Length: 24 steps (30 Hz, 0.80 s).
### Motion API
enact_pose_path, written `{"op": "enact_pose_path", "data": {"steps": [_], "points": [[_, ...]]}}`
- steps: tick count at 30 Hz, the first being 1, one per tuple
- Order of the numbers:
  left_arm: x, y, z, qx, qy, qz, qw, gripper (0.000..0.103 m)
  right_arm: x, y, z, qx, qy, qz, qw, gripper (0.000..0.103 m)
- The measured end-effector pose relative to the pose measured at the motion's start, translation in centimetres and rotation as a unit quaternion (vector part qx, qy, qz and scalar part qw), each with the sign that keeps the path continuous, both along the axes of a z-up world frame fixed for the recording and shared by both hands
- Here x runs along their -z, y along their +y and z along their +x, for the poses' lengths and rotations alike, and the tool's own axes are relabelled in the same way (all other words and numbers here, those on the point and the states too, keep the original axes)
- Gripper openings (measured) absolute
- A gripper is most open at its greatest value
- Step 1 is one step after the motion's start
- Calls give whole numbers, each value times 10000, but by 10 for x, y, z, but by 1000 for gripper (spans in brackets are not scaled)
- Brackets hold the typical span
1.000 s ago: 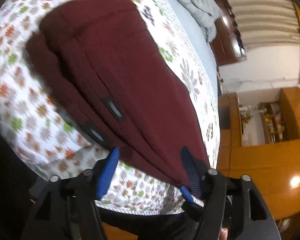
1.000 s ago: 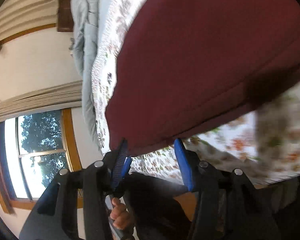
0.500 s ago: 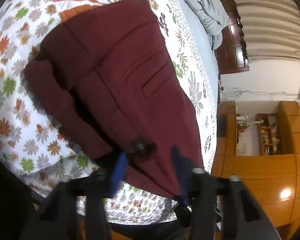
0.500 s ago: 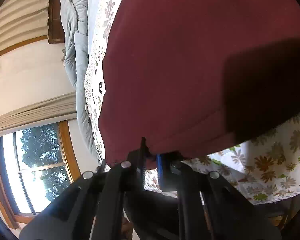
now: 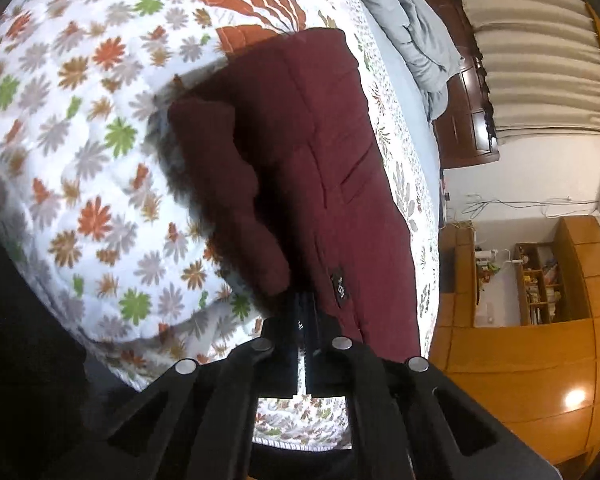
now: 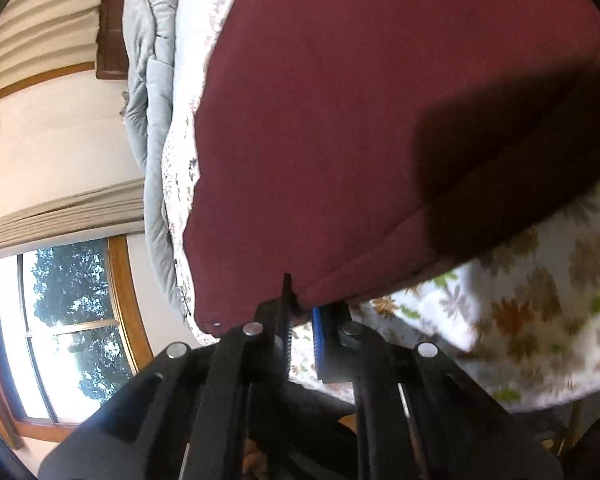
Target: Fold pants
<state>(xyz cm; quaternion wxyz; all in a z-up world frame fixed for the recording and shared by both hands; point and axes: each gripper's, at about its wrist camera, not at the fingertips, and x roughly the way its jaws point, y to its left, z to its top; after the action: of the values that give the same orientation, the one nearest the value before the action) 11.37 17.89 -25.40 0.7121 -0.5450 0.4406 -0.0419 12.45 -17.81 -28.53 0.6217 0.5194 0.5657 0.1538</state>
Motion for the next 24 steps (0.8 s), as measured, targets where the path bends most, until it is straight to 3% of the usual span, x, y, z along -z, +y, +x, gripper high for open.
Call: {"op": "enact_pose_path", "data": {"steps": [2, 3, 5, 6, 7, 15, 18, 21, 24], "points": [[-5, -2, 3, 120, 21, 0, 9999, 0, -2, -1, 0, -55, -48, 60, 10000, 12], [-9, -2, 2, 131, 51, 66, 9999, 10, -5, -1, 0, -104, -93, 113, 9998, 16], [-17, 1, 1, 187, -8, 67, 9998, 34, -9, -3, -3, -127, -120, 169, 9997, 20], [-22, 3, -1, 154, -81, 44, 9998, 59, -12, -4, -6, -162, -138, 166, 9996, 20], [-29, 7, -3, 42, -163, 141, 9998, 68, -12, -3, -8, -174, -140, 169, 9996, 21], [-47, 31, 14, -98, -340, 368, 9987, 68, -21, 31, -7, -500, -256, 490, 9972, 28], [-32, 34, 24, -25, -17, 227, 9997, 68, -28, 29, -5, -475, -332, 671, 9961, 28], [-39, 29, 23, 69, -102, 405, 9991, 68, -49, -23, -15, -81, -592, 634, 9962, 36], [-54, 6, 15, 254, -219, 635, 9974, 68, -72, -125, -49, 890, -805, -44, 9928, 45]]}}
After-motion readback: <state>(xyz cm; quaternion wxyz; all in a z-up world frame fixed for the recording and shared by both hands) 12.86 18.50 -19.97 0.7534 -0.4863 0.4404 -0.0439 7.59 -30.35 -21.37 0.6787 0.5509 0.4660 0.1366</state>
